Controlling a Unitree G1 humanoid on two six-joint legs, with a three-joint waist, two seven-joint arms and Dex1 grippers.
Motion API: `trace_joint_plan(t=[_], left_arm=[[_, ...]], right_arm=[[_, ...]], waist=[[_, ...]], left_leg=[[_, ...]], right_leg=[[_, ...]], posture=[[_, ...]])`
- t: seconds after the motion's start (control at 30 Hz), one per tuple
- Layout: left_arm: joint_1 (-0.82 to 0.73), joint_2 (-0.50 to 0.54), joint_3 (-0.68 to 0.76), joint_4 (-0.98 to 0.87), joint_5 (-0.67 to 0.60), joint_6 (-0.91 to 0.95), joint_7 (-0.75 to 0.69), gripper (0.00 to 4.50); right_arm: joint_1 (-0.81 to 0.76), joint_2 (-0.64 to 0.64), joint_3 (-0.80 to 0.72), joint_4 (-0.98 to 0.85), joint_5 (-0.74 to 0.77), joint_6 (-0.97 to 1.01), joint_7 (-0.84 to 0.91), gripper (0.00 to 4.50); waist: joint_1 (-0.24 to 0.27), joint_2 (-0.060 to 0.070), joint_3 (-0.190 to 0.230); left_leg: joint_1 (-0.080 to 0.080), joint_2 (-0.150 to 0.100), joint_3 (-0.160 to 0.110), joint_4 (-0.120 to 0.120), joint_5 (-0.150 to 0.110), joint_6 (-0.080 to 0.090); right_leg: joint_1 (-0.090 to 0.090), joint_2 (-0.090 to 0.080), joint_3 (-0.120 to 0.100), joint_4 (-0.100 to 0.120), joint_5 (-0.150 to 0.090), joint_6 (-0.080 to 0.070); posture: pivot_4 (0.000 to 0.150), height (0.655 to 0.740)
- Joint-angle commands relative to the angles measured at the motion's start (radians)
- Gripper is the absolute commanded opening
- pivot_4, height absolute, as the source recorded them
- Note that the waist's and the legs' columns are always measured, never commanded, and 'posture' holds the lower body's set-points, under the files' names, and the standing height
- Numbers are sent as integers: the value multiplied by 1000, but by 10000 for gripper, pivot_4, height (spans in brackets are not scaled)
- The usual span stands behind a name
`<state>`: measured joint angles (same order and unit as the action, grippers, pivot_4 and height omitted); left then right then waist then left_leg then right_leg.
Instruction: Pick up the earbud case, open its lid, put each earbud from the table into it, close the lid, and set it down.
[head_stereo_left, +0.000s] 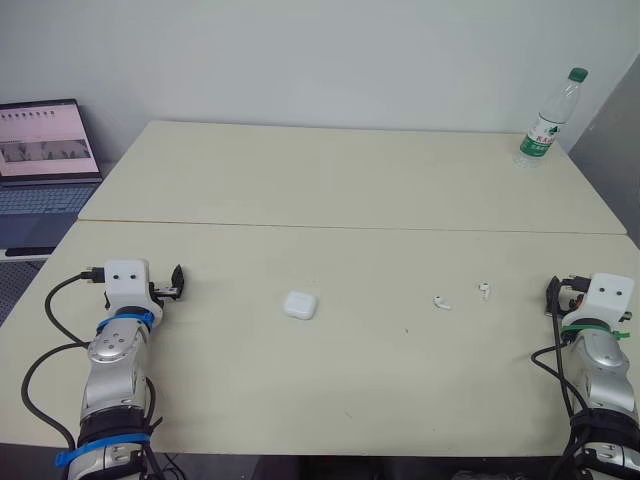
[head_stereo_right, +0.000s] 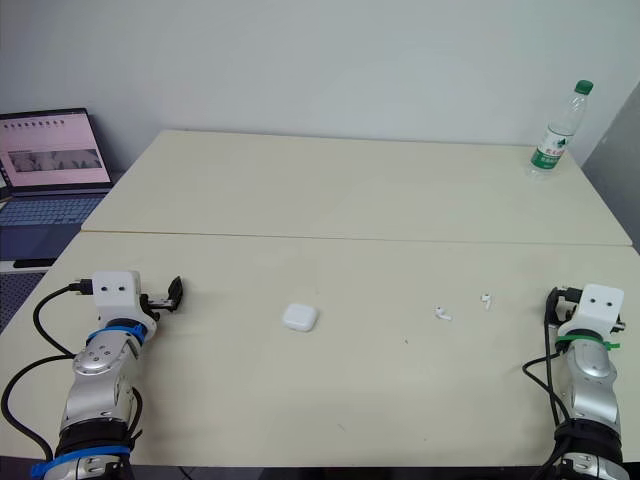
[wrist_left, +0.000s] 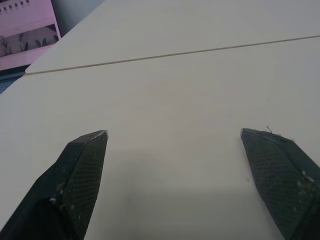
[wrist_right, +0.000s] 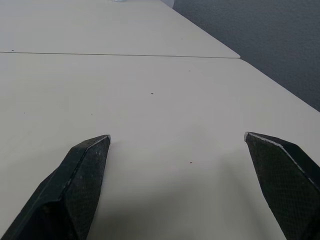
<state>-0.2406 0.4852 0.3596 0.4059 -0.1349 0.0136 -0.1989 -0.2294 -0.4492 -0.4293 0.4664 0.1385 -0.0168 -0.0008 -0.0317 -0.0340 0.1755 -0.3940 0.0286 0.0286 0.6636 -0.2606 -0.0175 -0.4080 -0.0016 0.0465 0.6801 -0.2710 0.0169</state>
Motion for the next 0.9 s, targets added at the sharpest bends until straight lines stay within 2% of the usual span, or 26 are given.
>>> trace_joint_plan(t=[0.03,0.9], left_arm=[[3,21,4,-26,2,14,0,44590],[20,21,6,-47,-5,14,-19,44590]], right_arm=[[-8,-20,-25,-6,7,-23,-11,45000],[18,-22,-35,-30,8,-20,-10,45000]], waist=[[0,0,0],[0,0,-1]], left_leg=[[0,0,0,0,0,0],[0,0,0,0,0,0]], right_leg=[[0,0,0,0,0,0],[0,0,0,0,0,0]], posture=[[1500,7400],[1500,7400]])
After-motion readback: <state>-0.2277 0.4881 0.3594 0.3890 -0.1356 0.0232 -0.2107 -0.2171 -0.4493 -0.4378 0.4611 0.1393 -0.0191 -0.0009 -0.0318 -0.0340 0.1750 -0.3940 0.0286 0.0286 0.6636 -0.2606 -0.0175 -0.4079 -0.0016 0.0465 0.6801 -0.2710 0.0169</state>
